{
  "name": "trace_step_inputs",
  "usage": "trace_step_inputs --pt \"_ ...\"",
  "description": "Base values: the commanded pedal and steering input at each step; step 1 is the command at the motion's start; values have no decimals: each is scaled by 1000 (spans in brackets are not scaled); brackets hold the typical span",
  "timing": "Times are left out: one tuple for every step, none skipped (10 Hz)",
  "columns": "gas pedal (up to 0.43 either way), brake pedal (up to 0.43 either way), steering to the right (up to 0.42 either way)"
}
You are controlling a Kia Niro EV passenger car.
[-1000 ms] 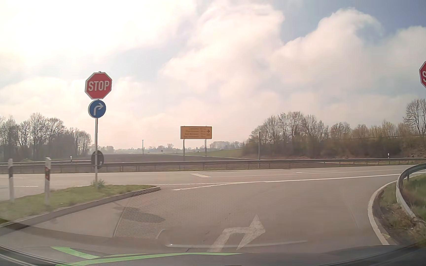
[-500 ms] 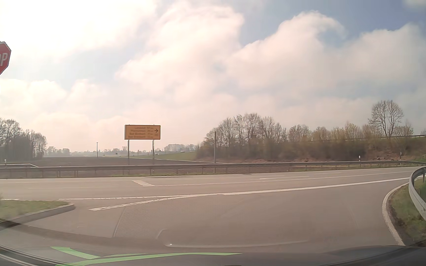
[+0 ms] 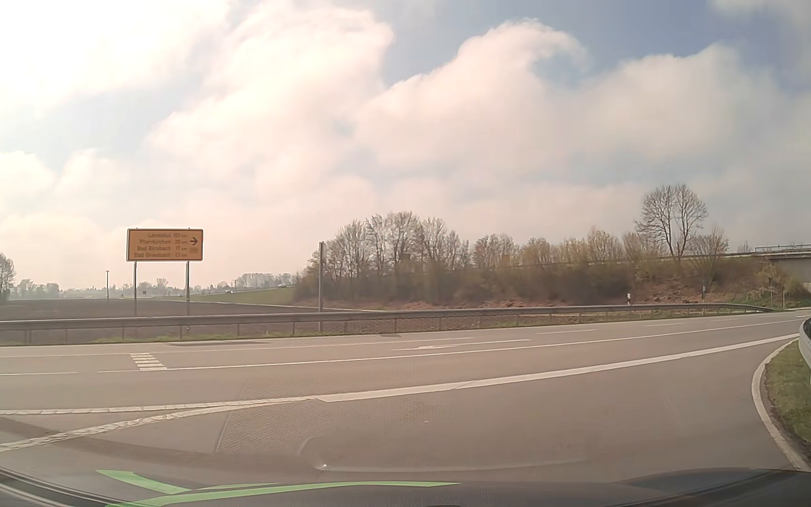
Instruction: Follow the waypoints while adhering to traffic rules and regulations
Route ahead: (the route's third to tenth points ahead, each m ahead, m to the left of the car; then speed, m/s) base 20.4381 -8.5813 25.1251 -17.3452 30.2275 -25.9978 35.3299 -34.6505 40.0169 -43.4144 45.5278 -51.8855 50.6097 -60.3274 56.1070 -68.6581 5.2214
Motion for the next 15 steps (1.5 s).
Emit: trace_step_inputs --pt "0 293 216" --pt "0 305 217" --pt "0 311 217" --pt "0 311 217" --pt "0 311 217" --pt "0 317 217" --pt "0 317 217" --pt "0 317 217" --pt "0 317 217" --pt "0 317 217" --pt "0 317 216" --pt "0 317 214" --pt "0 311 207" --pt "0 305 203" --pt "0 299 203"
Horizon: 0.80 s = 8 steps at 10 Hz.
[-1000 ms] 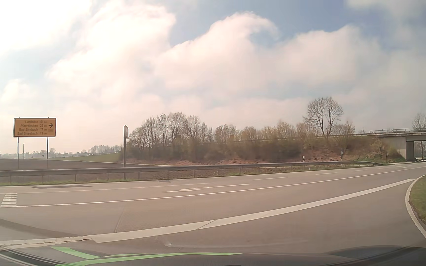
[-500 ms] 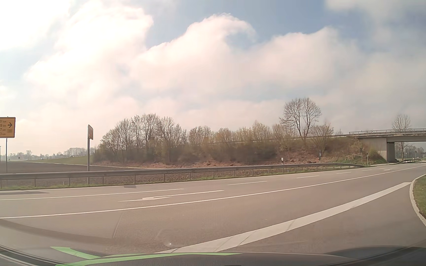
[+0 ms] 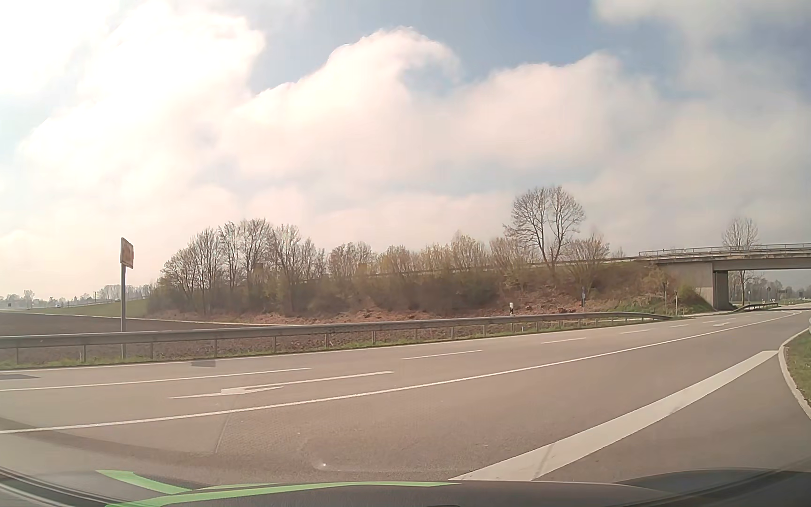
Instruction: Follow the waypoints while adhering to traffic rules and regulations
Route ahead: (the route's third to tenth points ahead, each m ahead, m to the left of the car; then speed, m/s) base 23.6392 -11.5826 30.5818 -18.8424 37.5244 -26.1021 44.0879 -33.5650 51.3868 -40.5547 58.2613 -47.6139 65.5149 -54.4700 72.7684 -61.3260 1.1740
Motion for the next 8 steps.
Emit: trace_step_inputs --pt "0 299 203" --pt "0 293 203" --pt "0 287 204" --pt "0 287 205" --pt "0 287 205" --pt "0 280 206" --pt "0 280 205" --pt "0 262 206"
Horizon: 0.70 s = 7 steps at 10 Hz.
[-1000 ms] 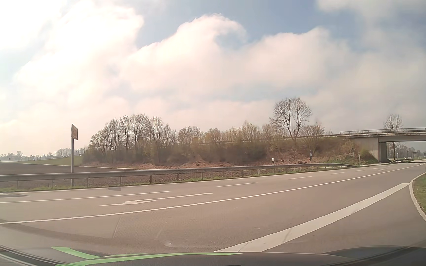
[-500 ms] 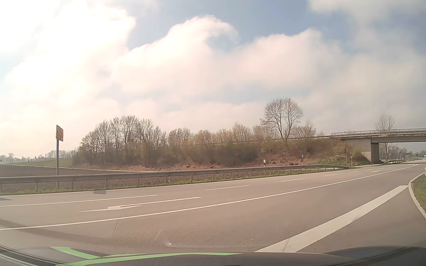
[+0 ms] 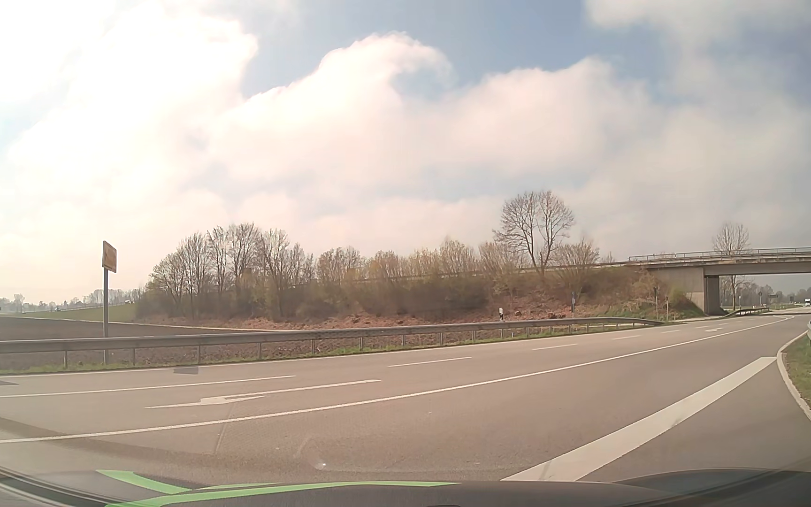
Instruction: Follow the waypoints while adhering to traffic rules and regulations
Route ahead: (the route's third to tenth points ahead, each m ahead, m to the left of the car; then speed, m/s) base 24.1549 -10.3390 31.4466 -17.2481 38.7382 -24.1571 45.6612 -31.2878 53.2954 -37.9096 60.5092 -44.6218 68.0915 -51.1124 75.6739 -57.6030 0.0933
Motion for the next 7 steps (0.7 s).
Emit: trace_step_inputs --pt "0 268 207" --pt "0 268 207" --pt "0 104 207" --pt "0 0 207" --pt "0 0 207" --pt "118 0 207" --pt "197 0 207"
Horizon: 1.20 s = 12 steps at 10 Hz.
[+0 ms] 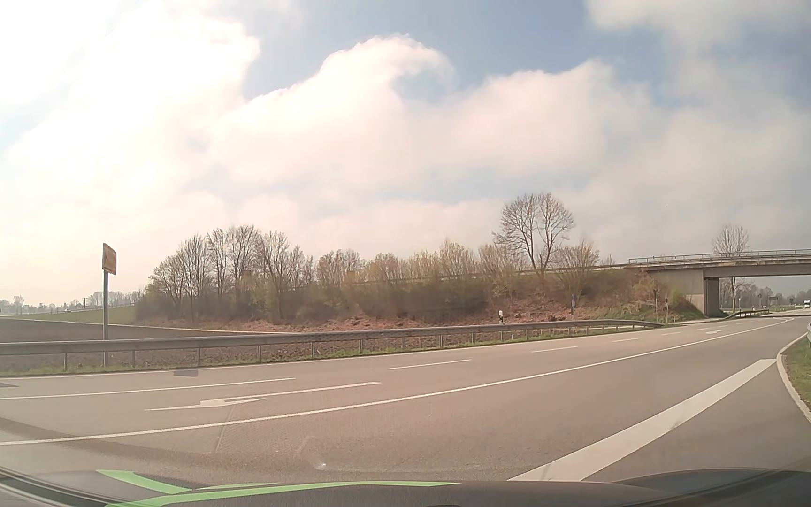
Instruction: Follow the waypoints while adhering to traffic rules and regulations
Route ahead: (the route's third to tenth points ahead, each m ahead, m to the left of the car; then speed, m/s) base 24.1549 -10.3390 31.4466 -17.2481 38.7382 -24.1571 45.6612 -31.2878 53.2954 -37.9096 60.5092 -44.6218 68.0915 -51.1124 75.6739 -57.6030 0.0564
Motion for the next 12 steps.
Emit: trace_step_inputs --pt "268 0 207" --pt "319 0 209" --pt "370 0 211" --pt "390 0 213" --pt "421 0 213" --pt "441 0 214" --pt "461 0 215" --pt "469 0 216" --pt "488 0 219" --pt "500 0 226" --pt "512 0 239" --pt "520 0 254"
